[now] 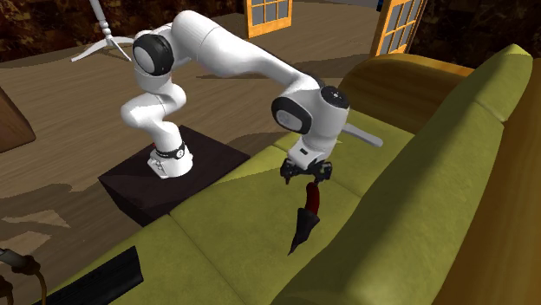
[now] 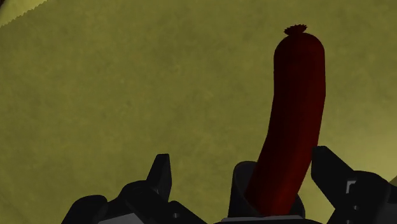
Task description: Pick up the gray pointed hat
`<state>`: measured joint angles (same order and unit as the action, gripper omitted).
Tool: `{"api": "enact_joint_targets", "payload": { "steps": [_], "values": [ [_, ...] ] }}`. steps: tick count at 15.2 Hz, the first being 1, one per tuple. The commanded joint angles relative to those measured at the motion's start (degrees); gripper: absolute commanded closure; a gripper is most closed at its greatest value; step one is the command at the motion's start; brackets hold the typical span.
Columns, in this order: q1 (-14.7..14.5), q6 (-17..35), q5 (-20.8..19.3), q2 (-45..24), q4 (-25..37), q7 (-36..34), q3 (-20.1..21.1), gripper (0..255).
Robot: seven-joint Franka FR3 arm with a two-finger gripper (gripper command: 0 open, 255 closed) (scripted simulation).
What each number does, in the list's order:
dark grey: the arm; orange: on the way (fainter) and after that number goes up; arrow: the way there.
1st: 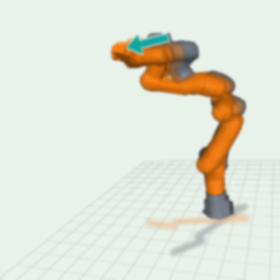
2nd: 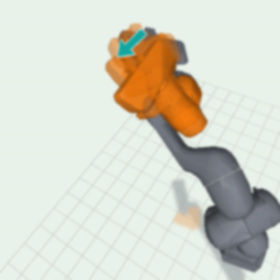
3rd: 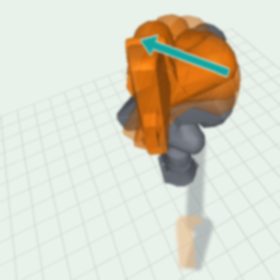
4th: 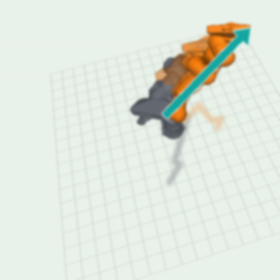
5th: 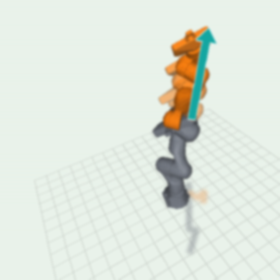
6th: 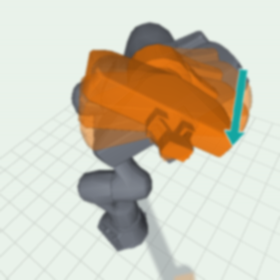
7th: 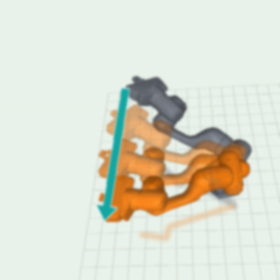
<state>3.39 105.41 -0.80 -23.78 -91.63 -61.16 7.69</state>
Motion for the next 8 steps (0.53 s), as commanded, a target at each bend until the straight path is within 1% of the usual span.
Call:
{"api": "enact_joint_targets", "payload": {
  "steps": [1, 4, 5, 8],
  "values": [
    [0.0, -1.2, 0.2, -4.7, 5.0, -2.7, -0.8, 0],
    [-0.1, -3.8, 0.7, -12.8, 14.2, -6.5, -2.0, 0],
    [-0.1, -3.9, 0.7, -13.1, 14.6, -6.7, -2.1, 0],
    [-0.1, -2.1, 0.7, -13.9, 13.5, -6.6, -2.1, 0]
  ]
}}
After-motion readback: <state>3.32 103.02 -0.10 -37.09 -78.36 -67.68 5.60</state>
